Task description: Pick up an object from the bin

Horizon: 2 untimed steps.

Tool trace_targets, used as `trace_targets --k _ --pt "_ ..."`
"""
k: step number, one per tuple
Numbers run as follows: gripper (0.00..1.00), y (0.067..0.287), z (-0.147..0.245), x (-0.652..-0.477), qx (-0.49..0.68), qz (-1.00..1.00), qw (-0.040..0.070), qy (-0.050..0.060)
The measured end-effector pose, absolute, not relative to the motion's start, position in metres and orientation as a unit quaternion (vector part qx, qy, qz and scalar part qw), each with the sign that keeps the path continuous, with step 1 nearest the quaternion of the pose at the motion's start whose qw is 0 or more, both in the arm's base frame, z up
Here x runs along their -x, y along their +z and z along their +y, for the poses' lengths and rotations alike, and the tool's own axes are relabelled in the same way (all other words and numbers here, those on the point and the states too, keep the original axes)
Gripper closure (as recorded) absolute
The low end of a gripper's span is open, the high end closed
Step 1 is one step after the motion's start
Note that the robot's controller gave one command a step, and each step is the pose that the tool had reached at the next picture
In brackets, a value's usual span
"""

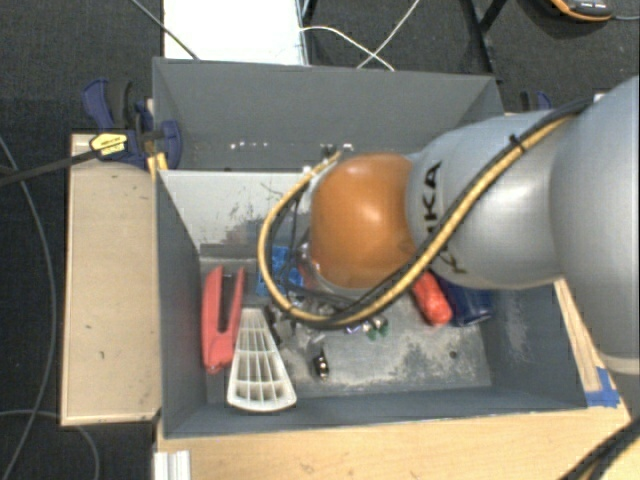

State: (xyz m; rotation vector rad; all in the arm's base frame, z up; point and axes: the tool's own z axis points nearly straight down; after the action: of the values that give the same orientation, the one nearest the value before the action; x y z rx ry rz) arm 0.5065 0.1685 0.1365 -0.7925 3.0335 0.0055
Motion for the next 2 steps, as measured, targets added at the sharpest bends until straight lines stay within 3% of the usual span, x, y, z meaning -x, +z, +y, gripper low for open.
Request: trace_targets --k 1,2 --pt "1.00 0.187 0.216 -0.543 0.414 0.910 0.019 0.000" --pt "1.00 0.096 0.225 -0.529 0.399 0.917 0.008 0.001"
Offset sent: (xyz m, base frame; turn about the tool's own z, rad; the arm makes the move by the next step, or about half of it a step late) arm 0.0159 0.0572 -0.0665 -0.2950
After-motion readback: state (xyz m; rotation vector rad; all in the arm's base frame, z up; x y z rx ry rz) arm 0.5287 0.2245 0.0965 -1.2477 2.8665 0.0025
